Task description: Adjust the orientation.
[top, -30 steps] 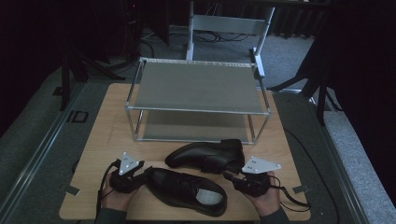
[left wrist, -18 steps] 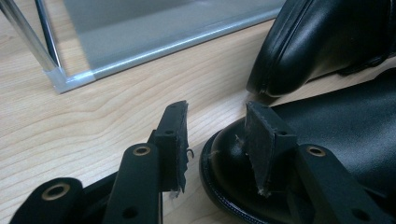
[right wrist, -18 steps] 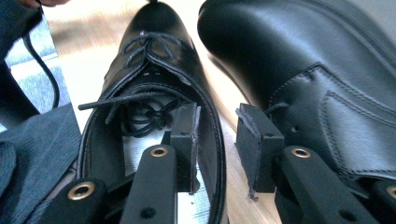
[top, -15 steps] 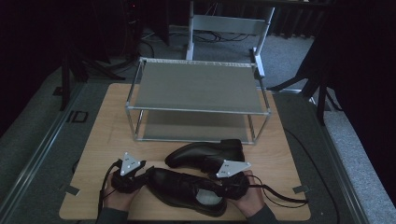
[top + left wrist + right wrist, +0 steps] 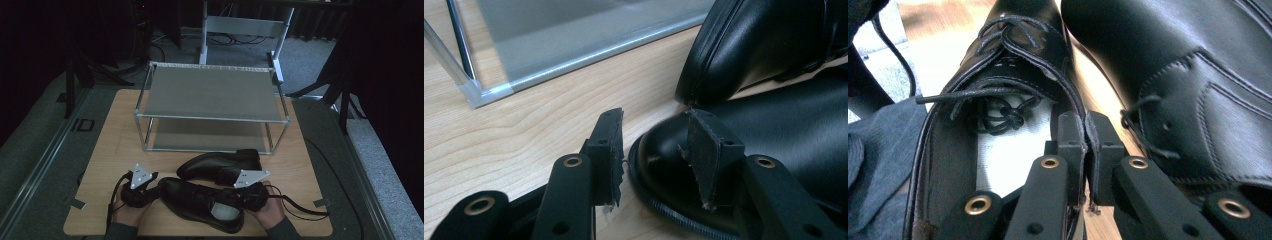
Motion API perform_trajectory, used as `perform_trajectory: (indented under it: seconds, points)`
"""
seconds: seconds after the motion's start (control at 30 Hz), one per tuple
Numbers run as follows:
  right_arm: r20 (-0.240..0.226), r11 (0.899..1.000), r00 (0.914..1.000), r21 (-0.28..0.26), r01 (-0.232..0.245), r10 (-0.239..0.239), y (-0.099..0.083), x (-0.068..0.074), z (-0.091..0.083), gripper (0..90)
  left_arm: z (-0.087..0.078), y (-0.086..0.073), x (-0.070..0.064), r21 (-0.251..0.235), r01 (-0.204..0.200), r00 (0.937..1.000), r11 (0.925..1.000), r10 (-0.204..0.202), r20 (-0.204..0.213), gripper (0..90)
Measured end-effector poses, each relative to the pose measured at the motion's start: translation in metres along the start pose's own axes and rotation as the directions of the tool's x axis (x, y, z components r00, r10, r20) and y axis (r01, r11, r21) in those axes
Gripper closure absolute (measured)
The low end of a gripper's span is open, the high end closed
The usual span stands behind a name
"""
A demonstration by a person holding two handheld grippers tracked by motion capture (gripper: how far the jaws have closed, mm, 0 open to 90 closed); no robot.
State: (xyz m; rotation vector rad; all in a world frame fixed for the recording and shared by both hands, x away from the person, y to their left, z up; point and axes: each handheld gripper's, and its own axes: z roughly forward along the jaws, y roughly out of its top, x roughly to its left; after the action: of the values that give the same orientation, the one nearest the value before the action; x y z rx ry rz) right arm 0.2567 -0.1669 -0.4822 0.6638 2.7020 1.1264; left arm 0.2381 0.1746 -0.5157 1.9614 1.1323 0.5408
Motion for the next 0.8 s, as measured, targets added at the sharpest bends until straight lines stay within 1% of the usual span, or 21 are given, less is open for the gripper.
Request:
perform_trajectory:
  seconds: [0.13, 0.27, 0.37, 0.4, 0.43, 0.53, 0.57, 0.6, 0.67, 0.7, 0.73, 0.8]
  points:
    - [0.006, 1.0, 1.0, 0.006, 0.006, -0.006, -0.004, -0.004, -0.006, 86.1, 0.001, 0.001, -0.002, 0.0, -0.006, 1.0, 1.0, 0.006, 0.002, 58.8]
    - [0.021, 1.0, 0.9998, 0.009, 0.002, -0.003, -0.011, -0.006, -0.015, 86.1, 0.002, 0.002, -0.004, 0.002, -0.014, 0.9999, 0.9999, 0.014, 0.008, 58.8]
    - [0.029, 1.0, 0.9996, 0.008, -0.007, 0.006, -0.015, -0.008, -0.02, 86.1, 0.003, 0.003, -0.006, -0.001, -0.015, 0.9998, 0.9999, 0.015, 0.01, 58.7]
    - [0.033, 1.0, 0.9994, 0.008, -0.013, 0.012, -0.018, -0.01, -0.022, 86.1, 0.005, 0.005, -0.007, 0.003, -0.023, 0.9996, 0.9997, 0.023, 0.015, 58.7]
    - [0.028, 0.999, 0.9991, 0.001, -0.033, 0.033, -0.024, -0.014, -0.026, 86.1, 0.006, 0.005, -0.008, 0.004, -0.027, 0.9995, 0.9996, 0.027, 0.017, 58.7]
    - [0.021, 0.999, 0.9991, -0.011, -0.036, 0.036, -0.027, -0.015, -0.027, 85.6, 0.008, 0.008, -0.011, 0.003, -0.039, 0.999, 0.9992, 0.039, 0.023, 58.7]
    - [0.021, 1.0, 0.9993, -0.007, -0.03, 0.03, -0.026, -0.015, -0.026, 84.0, 0.009, 0.01, -0.012, 0.005, -0.046, 0.9986, 0.9989, 0.046, 0.026, 58.7]
    - [0.016, 1.0, 0.9995, -0.003, -0.026, 0.026, -0.026, -0.015, -0.027, 79.7, 0.01, 0.011, -0.012, 0.002, -0.051, 0.9983, 0.9987, 0.05, 0.028, 58.7]
    - [0.022, 0.999, 0.9995, -0.023, -0.022, 0.023, -0.025, -0.015, -0.032, 70.0, 0.012, 0.014, -0.014, -0.002, -0.055, 0.998, 0.9985, 0.055, 0.031, 58.6]
    - [0.017, 0.999, 0.9996, -0.04, -0.021, 0.022, -0.025, -0.016, -0.037, 65.8, 0.013, 0.015, -0.014, -0.002, -0.058, 0.9977, 0.9983, 0.059, 0.035, 58.4]
    - [0.012, 0.997, 0.9995, -0.067, -0.027, 0.028, -0.025, -0.018, -0.043, 62.0, 0.014, 0.017, -0.014, -0.003, -0.061, 0.9974, 0.9981, 0.061, 0.038, 58.2]
    - [-0.005, 0.989, 0.9981, -0.135, -0.062, 0.061, -0.027, -0.024, -0.055, 57.8, 0.017, 0.019, -0.015, -0.006, -0.065, 0.9972, 0.9979, 0.065, 0.037, 57.5]
